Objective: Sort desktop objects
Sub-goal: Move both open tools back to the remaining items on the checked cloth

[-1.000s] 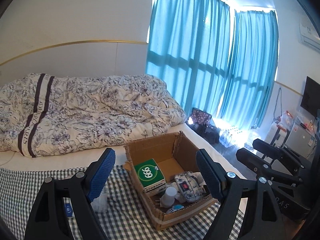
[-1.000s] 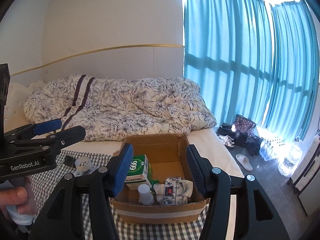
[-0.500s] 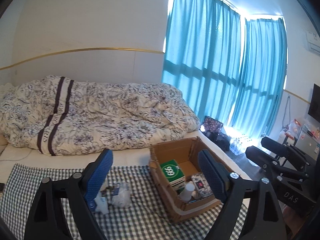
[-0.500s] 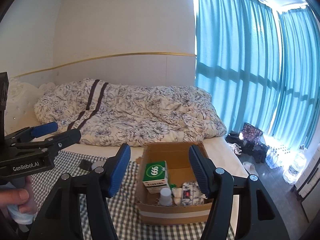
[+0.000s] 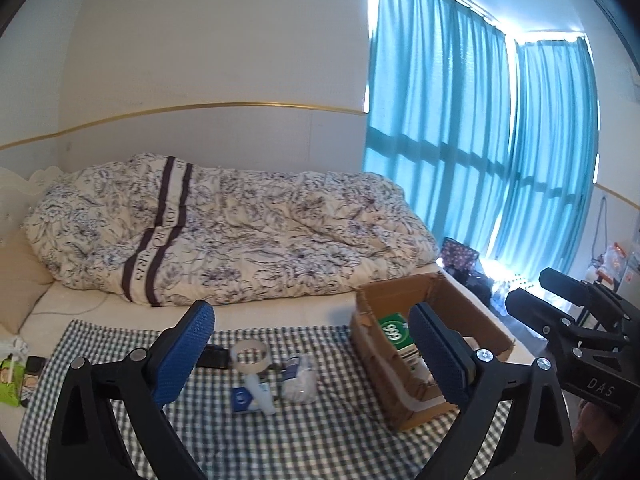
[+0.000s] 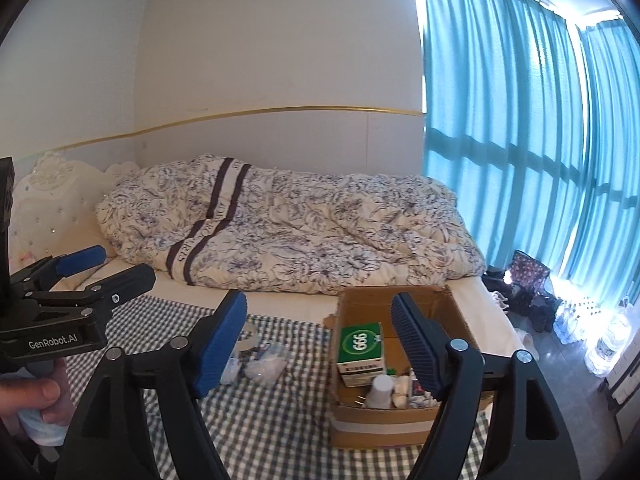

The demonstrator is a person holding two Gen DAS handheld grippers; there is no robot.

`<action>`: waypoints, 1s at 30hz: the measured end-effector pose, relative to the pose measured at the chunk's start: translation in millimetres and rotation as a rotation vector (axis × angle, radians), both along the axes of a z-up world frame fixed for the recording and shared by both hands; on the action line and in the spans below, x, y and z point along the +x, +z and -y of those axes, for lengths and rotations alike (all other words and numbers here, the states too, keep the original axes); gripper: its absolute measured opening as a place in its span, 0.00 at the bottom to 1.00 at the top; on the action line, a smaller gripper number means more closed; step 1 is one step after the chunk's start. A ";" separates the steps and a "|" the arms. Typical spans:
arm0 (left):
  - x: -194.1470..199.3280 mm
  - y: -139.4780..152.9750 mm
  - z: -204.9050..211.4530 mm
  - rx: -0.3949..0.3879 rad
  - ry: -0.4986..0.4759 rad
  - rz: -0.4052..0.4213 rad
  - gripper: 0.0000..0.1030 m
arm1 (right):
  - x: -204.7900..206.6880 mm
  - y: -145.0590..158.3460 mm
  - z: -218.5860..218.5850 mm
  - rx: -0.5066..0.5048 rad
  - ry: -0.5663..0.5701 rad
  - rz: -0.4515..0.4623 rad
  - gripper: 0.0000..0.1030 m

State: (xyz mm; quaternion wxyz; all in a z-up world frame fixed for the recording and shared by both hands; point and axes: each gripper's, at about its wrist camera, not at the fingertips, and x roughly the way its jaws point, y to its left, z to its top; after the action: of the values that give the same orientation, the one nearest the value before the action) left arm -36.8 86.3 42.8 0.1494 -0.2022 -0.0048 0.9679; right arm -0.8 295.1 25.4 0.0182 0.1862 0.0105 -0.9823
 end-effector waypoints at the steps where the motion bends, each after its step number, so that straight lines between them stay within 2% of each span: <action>1: 0.7 -0.1 4.4 0.000 0.009 0.000 1.00 | -0.8 -0.2 3.3 0.002 0.004 0.000 0.79; 4: 3.3 -0.7 15.9 -0.003 0.036 -0.001 1.00 | -2.5 -2.2 13.2 -0.004 0.020 0.001 0.81; 14: 0.6 -8.5 47.0 -0.002 0.096 0.026 1.00 | -11.9 -9.0 38.9 0.009 0.048 0.015 1.00; 23: -10.7 -24.9 69.1 0.000 0.135 0.070 1.00 | -22.7 -21.9 50.0 0.025 0.052 0.043 1.00; 30: -28.0 -48.4 78.1 -0.005 0.151 0.126 1.00 | -39.1 -44.3 57.6 0.031 0.052 0.092 1.00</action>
State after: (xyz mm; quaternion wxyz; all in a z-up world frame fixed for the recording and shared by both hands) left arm -64.8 8.2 -5.6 0.0751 -0.2622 -0.0271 0.9617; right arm -39.9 237.5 -18.9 0.0412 0.2310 0.0297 -0.9716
